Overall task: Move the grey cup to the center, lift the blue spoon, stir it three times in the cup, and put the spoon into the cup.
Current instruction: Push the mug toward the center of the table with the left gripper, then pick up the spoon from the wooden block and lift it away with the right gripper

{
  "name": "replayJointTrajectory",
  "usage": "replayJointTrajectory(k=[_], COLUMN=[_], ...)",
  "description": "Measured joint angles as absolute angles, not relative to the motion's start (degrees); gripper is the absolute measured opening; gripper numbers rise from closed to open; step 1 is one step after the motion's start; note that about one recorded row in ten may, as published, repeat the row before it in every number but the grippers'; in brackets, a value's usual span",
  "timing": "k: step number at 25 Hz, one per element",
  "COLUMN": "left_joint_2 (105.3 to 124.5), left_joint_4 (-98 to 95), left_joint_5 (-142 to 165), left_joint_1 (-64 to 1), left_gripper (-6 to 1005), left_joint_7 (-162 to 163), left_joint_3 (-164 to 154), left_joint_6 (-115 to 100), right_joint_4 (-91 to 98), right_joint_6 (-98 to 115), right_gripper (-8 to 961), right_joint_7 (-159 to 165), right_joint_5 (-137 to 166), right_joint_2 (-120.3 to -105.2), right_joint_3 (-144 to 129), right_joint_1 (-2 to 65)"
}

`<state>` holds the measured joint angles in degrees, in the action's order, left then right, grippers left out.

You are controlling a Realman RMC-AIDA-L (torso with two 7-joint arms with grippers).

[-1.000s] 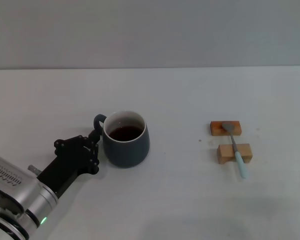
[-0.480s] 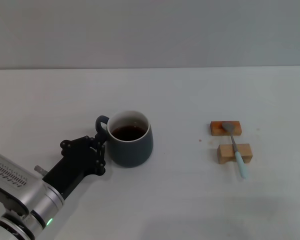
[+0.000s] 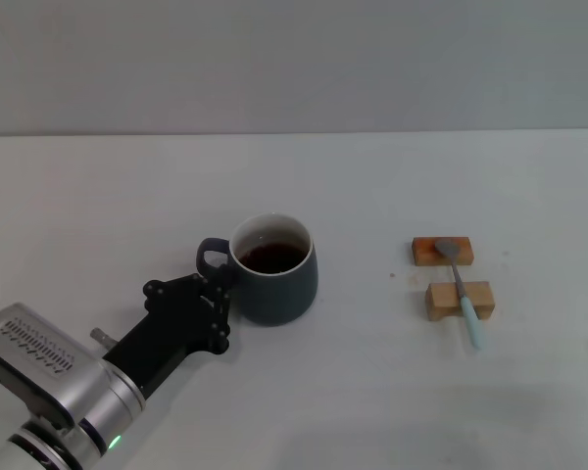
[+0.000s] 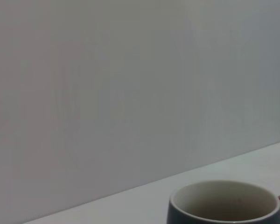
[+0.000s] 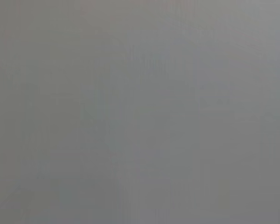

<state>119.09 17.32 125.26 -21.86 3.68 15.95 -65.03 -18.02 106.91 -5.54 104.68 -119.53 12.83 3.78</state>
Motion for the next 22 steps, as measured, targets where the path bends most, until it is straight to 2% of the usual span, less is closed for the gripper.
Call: replayJointTrajectory(k=[8, 22], left_joint_2=[118.92, 118.23], left_joint_4=[18.0, 14.0], left_joint_5=[125.2, 124.6], left_joint_1=[-21.0, -8.8], left_gripper=[0, 0], left_joint_7=[3.5, 5.2], left_joint_3=[15.9, 31.3], left_joint_6=[-65.9, -79.2], right_joint_4=[-18.0, -18.3], right_joint_6=[106.9, 106.3], right_gripper=[751, 759], right_joint_7=[-5.5, -5.5], right_joint_5=[104.7, 104.5], right_joint_2=[-119.50, -119.58], right_joint_3=[12.8, 11.3], right_joint_1=[3.7, 3.3])
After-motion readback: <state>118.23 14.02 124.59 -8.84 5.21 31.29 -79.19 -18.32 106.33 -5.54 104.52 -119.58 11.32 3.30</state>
